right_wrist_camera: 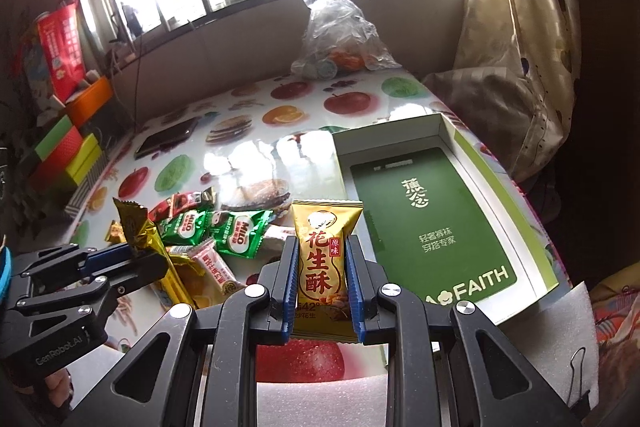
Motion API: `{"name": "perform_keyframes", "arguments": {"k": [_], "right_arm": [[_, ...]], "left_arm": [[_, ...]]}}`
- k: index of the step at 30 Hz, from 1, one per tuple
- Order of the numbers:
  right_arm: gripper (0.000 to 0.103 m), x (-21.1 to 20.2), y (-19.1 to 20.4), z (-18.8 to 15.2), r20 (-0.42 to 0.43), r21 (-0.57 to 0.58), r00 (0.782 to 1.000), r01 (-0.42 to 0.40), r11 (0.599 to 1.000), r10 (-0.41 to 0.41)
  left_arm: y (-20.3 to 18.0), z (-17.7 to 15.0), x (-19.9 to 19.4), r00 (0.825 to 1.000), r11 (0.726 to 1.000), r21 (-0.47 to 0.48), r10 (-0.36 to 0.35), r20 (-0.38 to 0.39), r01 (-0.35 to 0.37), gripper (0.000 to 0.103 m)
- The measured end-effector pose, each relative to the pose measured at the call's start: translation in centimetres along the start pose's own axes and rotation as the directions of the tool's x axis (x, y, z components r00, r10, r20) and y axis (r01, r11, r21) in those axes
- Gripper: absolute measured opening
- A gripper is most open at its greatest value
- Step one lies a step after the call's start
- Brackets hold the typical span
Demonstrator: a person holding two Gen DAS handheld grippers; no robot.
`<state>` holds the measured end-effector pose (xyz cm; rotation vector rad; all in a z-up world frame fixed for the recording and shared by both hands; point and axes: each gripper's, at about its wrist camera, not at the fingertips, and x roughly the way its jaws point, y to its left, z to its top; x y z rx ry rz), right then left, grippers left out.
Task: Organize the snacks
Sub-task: 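Carry both held snacks over the green JIA FAITH box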
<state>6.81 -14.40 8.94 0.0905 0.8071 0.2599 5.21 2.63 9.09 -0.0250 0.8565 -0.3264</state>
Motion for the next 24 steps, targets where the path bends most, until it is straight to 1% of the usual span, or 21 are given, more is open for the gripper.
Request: {"name": "perform_keyframes", "arguments": {"k": [11,14,20,24], "right_arm": [[0.021,-1.2,-3.3,1.2,0.030,0.046,0.998,0.057,0.997,-0.058],[0.021,-1.5,-4.2,1.6,0.035,0.053,0.997,0.070,0.996,-0.072],[0.021,-1.7,-5.6,2.3,0.036,0.067,0.995,0.092,0.993,-0.095],[0.021,-1.4,-6.5,2.6,0.030,0.070,0.994,0.102,0.992,-0.105]], "left_arm": [[-2.9,3.0,0.4,0.996,0.997,0.020,-0.079,0.027,0.079,0.024],[-3.5,3.9,0.7,0.994,0.994,0.009,-0.107,0.028,0.106,0.024],[-5.0,5.6,1.3,0.988,0.988,0.015,-0.154,0.033,0.153,0.024],[-5.9,6.8,2.0,0.980,0.980,-0.001,-0.197,0.029,0.197,0.024]]}}
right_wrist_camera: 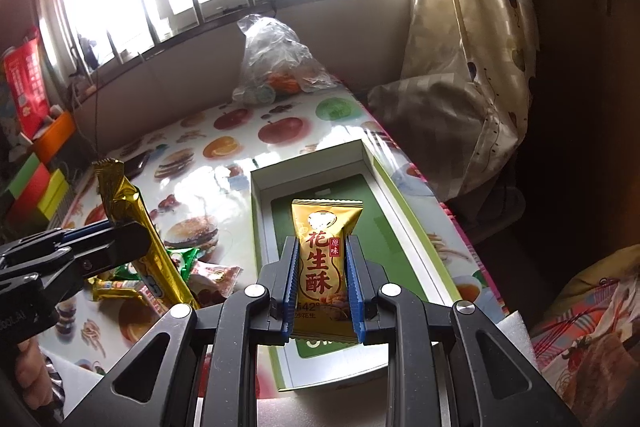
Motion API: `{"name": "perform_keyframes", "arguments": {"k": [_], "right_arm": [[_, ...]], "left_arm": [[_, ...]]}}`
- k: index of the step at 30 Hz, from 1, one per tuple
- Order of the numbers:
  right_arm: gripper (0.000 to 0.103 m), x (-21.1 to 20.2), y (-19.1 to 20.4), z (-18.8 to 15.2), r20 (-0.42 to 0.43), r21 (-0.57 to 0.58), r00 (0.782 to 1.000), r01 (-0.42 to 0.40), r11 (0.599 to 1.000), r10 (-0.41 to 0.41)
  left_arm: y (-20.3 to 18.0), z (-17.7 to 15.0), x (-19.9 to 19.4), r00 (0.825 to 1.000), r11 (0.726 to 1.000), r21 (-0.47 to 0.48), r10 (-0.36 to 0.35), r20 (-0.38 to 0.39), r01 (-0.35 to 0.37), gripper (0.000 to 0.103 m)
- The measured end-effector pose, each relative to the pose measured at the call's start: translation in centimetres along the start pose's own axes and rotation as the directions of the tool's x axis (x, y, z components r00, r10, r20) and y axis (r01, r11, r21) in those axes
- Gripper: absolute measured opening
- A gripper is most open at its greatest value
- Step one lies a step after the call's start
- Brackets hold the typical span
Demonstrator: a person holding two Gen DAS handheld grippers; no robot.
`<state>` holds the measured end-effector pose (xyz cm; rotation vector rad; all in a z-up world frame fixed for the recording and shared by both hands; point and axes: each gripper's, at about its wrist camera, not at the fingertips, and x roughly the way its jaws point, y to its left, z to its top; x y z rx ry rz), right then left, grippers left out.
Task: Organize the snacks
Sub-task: 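Carry both held snacks over the green JIA FAITH box, then lower both snacks into the box and open both grippers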
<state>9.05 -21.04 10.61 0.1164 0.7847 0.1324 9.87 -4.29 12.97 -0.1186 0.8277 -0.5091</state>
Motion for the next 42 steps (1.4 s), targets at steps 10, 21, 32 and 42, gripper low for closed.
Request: {"name": "perform_keyframes", "arguments": {"k": [10,21,32,42], "right_arm": [[0.021,1.4,-2.2,0.0,-0.032,0.024,0.999,0.026,0.999,-0.025],[0.021,3.4,-4.0,-0.6,-0.088,0.030,0.995,0.039,0.999,-0.036],[0.021,5.2,-4.2,-0.6,-0.117,0.019,0.993,0.021,1.000,-0.019],[0.021,7.6,-4.1,-1.1,-0.161,-0.001,0.987,0.012,1.000,-0.012]], "left_arm": [[-1.5,1.0,3.3,0.998,0.998,-0.019,-0.052,-0.041,0.052,0.024],[-1.4,0.3,7.6,0.989,0.995,-0.073,-0.080,-0.121,0.071,0.024],[-0.4,0.2,10.7,0.984,0.992,-0.117,-0.068,-0.163,0.049,0.024],[0.4,-0.4,13.2,0.976,0.990,-0.138,-0.060,-0.208,0.031,0.024]]}}
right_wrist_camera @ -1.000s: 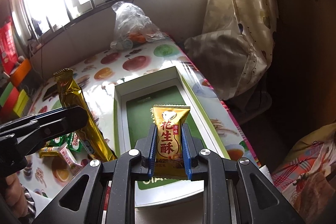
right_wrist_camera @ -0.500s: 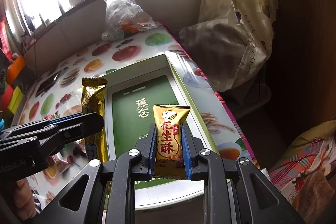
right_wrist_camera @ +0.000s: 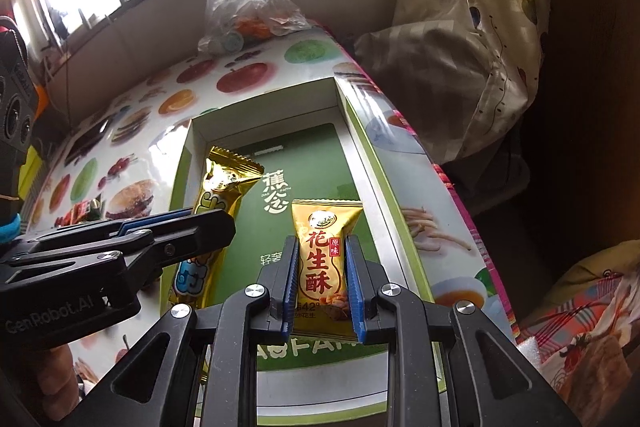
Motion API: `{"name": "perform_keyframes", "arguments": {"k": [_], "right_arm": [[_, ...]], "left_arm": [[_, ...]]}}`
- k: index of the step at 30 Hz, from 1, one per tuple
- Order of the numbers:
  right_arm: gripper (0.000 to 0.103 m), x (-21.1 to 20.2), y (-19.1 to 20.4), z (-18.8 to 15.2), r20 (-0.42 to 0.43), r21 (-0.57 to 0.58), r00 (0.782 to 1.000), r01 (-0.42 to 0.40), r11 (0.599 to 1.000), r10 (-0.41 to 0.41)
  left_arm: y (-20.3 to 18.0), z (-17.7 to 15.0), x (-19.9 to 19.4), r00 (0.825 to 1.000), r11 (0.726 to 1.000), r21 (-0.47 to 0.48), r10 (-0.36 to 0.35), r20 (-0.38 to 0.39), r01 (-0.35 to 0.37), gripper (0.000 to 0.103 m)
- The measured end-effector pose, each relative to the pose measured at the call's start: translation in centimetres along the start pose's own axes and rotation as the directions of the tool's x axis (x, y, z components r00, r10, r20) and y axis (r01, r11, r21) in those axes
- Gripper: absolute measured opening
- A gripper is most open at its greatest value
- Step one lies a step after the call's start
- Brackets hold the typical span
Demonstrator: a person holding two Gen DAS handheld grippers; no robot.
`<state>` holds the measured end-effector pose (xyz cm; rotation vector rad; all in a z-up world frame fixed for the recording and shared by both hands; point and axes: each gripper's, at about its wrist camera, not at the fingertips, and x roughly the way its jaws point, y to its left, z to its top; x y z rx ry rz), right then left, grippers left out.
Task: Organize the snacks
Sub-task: 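Lower both snacks into the box and open both grippers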
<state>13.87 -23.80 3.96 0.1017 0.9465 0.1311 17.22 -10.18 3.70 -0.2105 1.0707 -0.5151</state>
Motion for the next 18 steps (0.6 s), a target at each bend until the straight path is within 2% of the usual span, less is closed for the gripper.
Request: {"name": "perform_keyframes", "arguments": {"k": [13,18], "right_arm": [[0.021,1.3,0.2,-0.6,-0.028,-0.012,1.000,0.004,1.000,-0.005],[0.022,1.3,0.3,-0.8,-0.023,-0.017,1.000,0.002,1.000,-0.003]], "left_arm": [[0.4,-0.4,1.8,0.998,0.998,0.008,0.059,-0.036,-0.059,0.024],[0.4,-0.4,1.9,0.998,0.998,0.008,0.060,-0.036,-0.060,0.024]]}}
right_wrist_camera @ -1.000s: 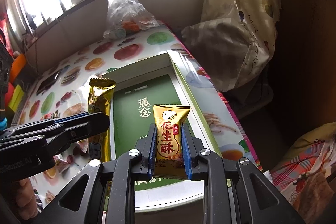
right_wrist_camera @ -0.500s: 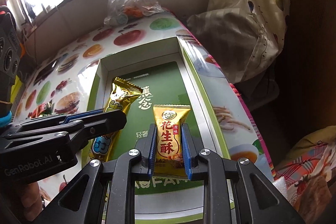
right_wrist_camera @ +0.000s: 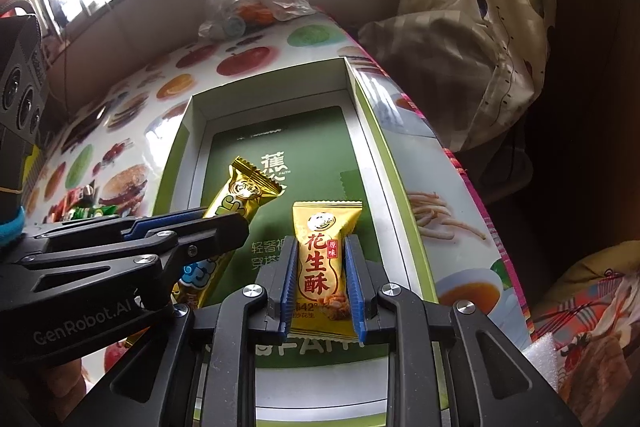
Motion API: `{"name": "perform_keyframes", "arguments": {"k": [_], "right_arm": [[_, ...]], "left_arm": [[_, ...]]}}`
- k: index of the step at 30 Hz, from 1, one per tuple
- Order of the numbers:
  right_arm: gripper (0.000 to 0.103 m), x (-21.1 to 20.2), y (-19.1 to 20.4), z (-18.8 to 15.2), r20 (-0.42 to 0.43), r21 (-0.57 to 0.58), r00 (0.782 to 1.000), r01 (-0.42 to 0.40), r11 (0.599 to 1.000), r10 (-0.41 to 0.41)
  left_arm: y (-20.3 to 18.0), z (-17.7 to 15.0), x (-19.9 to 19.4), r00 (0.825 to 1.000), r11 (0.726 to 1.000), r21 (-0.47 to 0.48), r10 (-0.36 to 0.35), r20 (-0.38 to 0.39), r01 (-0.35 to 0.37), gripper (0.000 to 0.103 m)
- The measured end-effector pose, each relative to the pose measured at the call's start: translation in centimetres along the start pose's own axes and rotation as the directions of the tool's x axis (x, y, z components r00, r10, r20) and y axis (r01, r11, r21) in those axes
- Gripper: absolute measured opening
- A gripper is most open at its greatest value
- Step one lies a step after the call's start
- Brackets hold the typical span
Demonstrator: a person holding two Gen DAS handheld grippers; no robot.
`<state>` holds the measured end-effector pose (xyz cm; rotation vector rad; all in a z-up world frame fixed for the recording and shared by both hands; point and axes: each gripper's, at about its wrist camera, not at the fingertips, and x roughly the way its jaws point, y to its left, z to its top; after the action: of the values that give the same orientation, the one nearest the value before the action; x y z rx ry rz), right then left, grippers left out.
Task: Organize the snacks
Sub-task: 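Lower both snacks into the box and open both grippers, then withdraw both open grippers from the box back to the snack pile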
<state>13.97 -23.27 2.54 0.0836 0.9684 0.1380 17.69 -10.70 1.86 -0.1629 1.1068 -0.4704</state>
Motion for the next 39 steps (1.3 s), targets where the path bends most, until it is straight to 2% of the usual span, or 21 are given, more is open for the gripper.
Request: {"name": "perform_keyframes", "arguments": {"k": [6,10,16,27,31,39], "right_arm": [[0.022,-0.1,0.1,-0.1,-0.001,-0.006,1.000,0.002,1.000,-0.002],[0.027,-0.1,0.2,0.0,-0.003,-0.004,1.000,0.004,1.000,-0.004],[0.031,-0.4,0.1,-0.1,0.005,0.007,1.000,0.005,1.000,-0.005],[0.037,-0.8,0.0,-0.2,0.010,0.017,1.000,0.026,1.000,-0.026],[0.041,-1.4,0.0,-0.3,0.025,0.027,0.999,0.028,0.999,-0.028],[0.042,-2.6,0.3,-0.6,0.046,0.032,0.999,0.028,0.999,-0.029]], "left_arm": [[-0.2,0.0,0.1,1.000,1.000,0.008,0.011,0.001,-0.011,0.024],[-0.3,0.0,0.1,1.000,1.000,0.012,0.017,0.000,-0.017,0.025],[-0.5,-0.1,-0.1,1.000,1.000,0.021,0.013,0.004,-0.013,0.039],[-0.5,-0.4,-0.8,1.000,1.000,0.016,0.017,0.017,-0.017,0.039],[-0.7,-0.5,-1.6,0.999,1.000,0.025,0.011,0.035,-0.012,0.049],[-0.7,-1.5,-3.7,0.996,0.999,0.035,0.030,0.080,-0.033,0.050]]}}
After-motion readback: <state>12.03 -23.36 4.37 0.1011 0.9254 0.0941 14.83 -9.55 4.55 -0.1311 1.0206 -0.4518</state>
